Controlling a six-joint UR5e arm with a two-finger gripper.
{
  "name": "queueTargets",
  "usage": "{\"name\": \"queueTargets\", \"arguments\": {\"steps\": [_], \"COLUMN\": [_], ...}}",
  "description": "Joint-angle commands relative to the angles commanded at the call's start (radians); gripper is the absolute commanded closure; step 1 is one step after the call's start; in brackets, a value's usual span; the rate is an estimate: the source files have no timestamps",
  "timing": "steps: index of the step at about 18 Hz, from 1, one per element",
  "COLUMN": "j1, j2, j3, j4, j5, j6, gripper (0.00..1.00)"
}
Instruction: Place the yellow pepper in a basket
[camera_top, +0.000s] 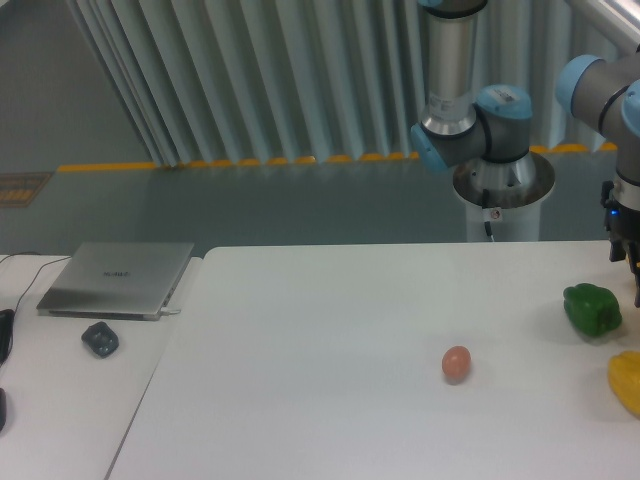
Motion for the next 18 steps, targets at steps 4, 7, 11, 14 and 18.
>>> {"name": "queueTargets", "arguments": {"steps": [4,7,11,14,18], "j1": [0.000,0.000,-0.002,-0.002,0.000], "j2": [0.000,0.003,0.002,0.000,0.000], "j3": [-0.003,-0.003,-0.008,-0.008,-0.005], "j4": [0.000,0.000,0.005,0.011,0.011], "j5": [0.000,-0.003,-0.003,0.000,-0.005], "j6": [0.002,0.008,-0.003,-0.143,-0.398], "gripper": [0.00,0.00,0.00,0.00,0.00]}}
